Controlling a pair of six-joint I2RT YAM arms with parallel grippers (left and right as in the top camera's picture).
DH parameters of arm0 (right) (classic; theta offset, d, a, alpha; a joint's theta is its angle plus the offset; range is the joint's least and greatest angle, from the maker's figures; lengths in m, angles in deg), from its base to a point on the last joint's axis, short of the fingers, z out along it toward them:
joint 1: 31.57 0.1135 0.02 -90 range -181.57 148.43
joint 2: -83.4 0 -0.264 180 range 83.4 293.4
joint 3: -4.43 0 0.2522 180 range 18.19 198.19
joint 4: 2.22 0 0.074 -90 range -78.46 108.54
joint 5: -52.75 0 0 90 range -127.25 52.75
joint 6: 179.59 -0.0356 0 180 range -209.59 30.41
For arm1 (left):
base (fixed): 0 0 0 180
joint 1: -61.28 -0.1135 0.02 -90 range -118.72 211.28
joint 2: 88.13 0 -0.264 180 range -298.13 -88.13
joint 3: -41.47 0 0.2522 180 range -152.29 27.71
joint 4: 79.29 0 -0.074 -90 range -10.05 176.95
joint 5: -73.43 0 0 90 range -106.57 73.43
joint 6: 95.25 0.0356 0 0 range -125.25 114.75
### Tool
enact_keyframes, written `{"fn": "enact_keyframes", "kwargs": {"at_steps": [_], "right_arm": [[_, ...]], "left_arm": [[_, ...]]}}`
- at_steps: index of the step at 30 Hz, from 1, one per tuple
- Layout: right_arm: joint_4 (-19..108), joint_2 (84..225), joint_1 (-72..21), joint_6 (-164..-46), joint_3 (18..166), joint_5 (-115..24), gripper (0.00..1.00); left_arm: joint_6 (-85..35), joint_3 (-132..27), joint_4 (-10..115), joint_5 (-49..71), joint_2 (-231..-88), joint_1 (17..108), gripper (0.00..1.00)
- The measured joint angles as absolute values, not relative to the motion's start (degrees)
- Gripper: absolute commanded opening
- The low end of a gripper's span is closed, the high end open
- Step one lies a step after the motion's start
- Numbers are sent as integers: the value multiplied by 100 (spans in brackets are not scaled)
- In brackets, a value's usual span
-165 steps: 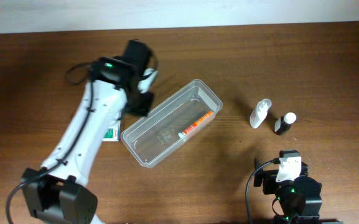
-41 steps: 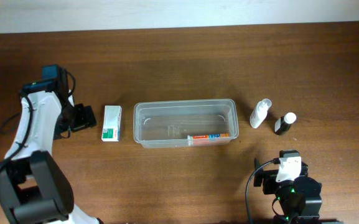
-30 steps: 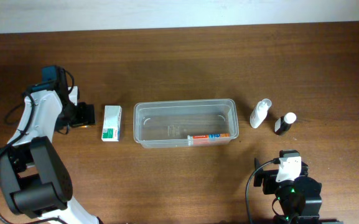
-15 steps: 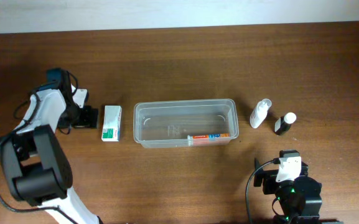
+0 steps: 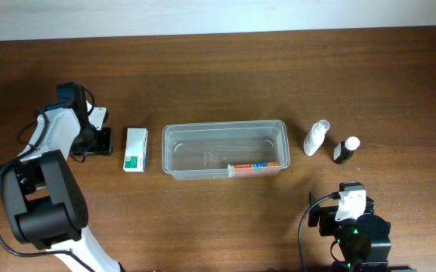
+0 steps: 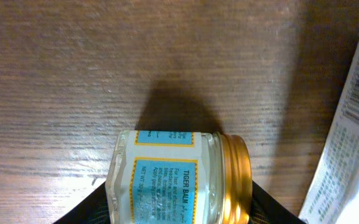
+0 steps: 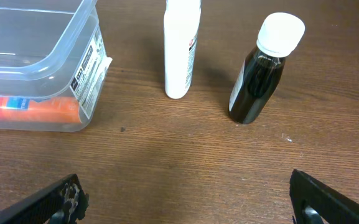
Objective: Pack container
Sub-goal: 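Grasp the Tiger Balm jar with the left gripper and lift, then lower the jar into the container and open the left gripper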
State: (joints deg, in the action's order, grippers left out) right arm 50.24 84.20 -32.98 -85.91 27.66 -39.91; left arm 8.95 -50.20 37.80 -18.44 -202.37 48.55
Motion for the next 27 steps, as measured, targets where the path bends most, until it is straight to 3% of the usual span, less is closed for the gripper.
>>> {"fn": "enact_keyframes", "kwargs": {"at_steps": [9,15,21,27], "right_arm": [[5024,8420,-3298,-8584,2766,-3991,98],[5024,8420,-3298,-8595,2766,-3991,98],[5024,8420,-3298,-8589,2766,-3991,98],[5024,8420,-3298,-8586,2766,-3989,98]], "left_arm": [[547,-5243,3256,-1807,-20121,4855,37],[58,-5645,2888,-1571,-19122,5010,36],[-613,-5750,2580,-1334,-17887,5980,36],[-1381,-5761,2449,-1240,-17647,7458,36]]}}
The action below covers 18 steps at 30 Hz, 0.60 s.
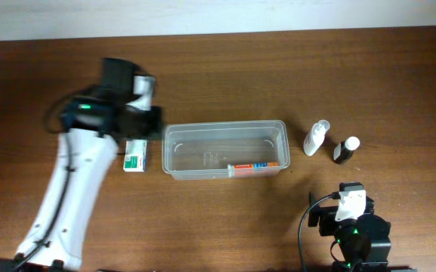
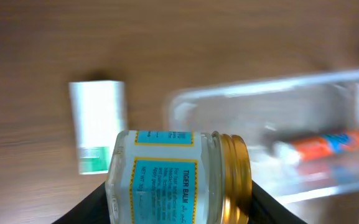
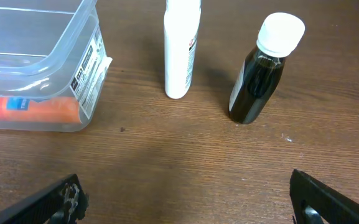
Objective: Pack container
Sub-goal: 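Lower the jar into the container and open the left gripper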
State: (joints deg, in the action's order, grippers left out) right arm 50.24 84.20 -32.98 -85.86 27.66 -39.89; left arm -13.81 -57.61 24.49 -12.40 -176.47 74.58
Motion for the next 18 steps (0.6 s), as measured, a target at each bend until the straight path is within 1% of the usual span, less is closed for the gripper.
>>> {"fn": "enact_keyframes", "kwargs": {"at_steps": [3,4,8,14,18], "right_arm": [[5024,8420,-3298,-8586,2766,-3989,99],[5024,8420,-3298,-8586,2766,-3991,98],[5024,8420,-3298,-8591,2766,-3989,98],[5024,8420,-3298,-8591,2766,-3989,98],[5024,8420,-3298,-8591,2766,-3989,98]], "left_arm": [[-1827,-5761,2475,-1267,-17717,8190,36],[-2065,-5761,2517,-1291,-17786,8555,36],[-2554,-5763,2805,-1424,-18254,9165,36],[-2854,-5763,3286,-1459,-19155,9722,36],[-2895,-5763,3317,-1466,-19474,9893,36]]}}
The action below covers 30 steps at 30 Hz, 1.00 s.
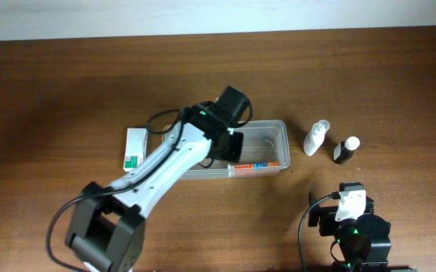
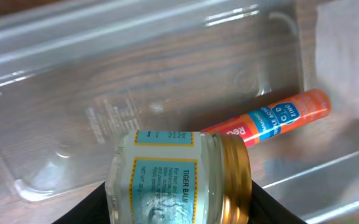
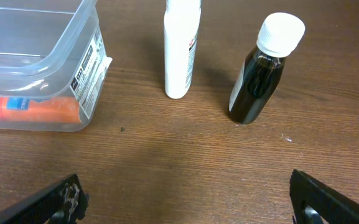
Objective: Pack container
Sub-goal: 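Lower the jar into the container and open the left gripper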
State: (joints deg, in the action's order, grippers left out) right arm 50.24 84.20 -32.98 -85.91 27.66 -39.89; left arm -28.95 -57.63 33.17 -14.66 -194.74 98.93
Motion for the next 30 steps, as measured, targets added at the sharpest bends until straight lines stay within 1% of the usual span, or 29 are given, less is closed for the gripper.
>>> {"fn": "enact_keyframes", "kwargs": {"at_steps": [8,13,14,15,17,22,30], "right_arm": [[5024,8420,-3298,-8584,2766,-3991,98],[5024,8420,-3298,-8591,2766,-3989,98],[5024,8420,-3298,-8593,2766,-3991,98],[5024,8420,-3298,-8591,2766,-3991,98],[5024,8420,-3298,-8589,2766,-3991,98],[5024,8420,-3298,-8589,2766,-3991,98],[5021,8420,-3298,-8589,2766,-3989,98]], "left_arm": [[-3020,-5763,3299,-1509,-19651,9908,37],[-3110,-5763,3214,-1949,-19690,9908,38],[-3147,-5763,3205,-2045,-19699,9908,43],[-3193,-5763,3210,-2124,-19701,9908,45],[-3326,-5757,3282,-2248,-19725,9908,47],[-3575,-5752,3424,-2329,-19968,9908,49],[-3726,-5698,3758,-2301,-20536,9901,49]]}}
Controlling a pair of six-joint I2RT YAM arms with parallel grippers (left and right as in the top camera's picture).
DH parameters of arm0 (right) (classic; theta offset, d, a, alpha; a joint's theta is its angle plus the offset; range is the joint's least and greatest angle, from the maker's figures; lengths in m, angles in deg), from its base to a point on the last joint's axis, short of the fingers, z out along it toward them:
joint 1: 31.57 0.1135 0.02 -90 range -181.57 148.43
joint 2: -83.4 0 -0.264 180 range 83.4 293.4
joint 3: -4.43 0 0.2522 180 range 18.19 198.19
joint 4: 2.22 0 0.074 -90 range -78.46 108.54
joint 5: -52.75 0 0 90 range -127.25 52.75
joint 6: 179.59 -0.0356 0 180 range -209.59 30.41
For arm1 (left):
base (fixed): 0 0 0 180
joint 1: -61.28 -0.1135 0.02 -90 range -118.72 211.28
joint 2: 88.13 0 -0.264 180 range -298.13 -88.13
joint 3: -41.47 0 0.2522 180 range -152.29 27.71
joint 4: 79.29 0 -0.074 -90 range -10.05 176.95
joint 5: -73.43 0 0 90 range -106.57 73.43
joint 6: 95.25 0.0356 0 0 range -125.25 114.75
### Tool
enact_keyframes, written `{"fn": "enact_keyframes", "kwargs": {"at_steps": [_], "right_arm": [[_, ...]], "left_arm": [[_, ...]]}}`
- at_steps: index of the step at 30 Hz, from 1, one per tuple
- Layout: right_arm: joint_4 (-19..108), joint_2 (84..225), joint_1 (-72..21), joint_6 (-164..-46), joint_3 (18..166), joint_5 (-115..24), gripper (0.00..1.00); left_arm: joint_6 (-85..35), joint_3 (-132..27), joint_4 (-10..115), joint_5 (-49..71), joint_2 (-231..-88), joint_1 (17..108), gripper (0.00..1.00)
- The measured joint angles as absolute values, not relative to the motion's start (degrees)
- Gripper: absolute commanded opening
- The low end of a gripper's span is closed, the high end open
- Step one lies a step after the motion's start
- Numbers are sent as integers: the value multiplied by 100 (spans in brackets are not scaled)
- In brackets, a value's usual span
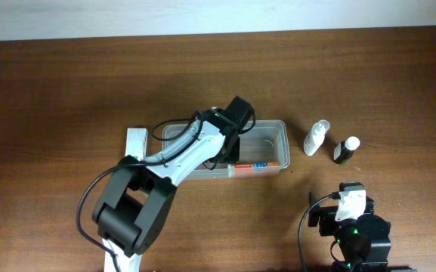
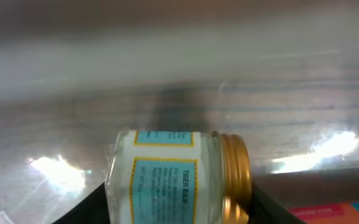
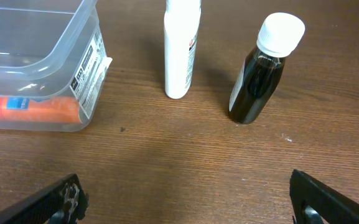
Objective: Pack container
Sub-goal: 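Lower the jar into the container and open the left gripper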
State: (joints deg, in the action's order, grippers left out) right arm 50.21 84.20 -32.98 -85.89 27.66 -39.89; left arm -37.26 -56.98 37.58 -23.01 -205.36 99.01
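A glass balm jar (image 2: 167, 180) with a blue label and gold lid lies sideways in my left gripper (image 2: 180, 211), which is shut on it. The jar hangs low inside the clear plastic container (image 1: 174, 172), close to its floor; whether it touches I cannot tell. From overhead, the left gripper (image 1: 229, 145) reaches into the container's middle. An orange tube (image 1: 257, 165) lies along the container's near wall. My right gripper (image 3: 188, 208) stands open near the front edge, nothing between its fingers.
A white and green box (image 1: 135, 139) lies left of the container, partly under the left arm. A white bottle (image 3: 182, 50) and a dark bottle with a white cap (image 3: 263, 71) stand right of the container, ahead of the right gripper.
My left gripper has gone lower into the container with the jar, which is now close to the floor near the far wall. The right arm has not moved.
My left gripper was shut on the jar at the table's far left. Then it held the jar raised near the white box, then over the container above the orange tube. Now the jar is deep inside the container. The right gripper stayed open and still.
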Motion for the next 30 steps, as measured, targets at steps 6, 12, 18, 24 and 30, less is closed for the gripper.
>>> {"fn": "enact_keyframes", "kwargs": {"at_steps": [6,12,18,24,30], "right_arm": [[5024,8420,-3298,-8586,2766,-3991,98],[5024,8420,-3298,-8586,2766,-3991,98],[5024,8420,-3298,-8591,2766,-3991,98],[5024,8420,-3298,-8591,2766,-3989,98],[5024,8420,-3298,-8586,2766,-3991,98]], "left_arm": [[-3774,-5693,3769,-2259,-20536,9897,61],[-3787,-5696,3754,-2239,-20536,9869,65],[-3787,-5696,3708,-1973,-20536,9611,65],[-3781,-5739,3640,-1673,-20530,9408,75],[-3715,-5761,3616,-1684,-20293,9414,80]]}}
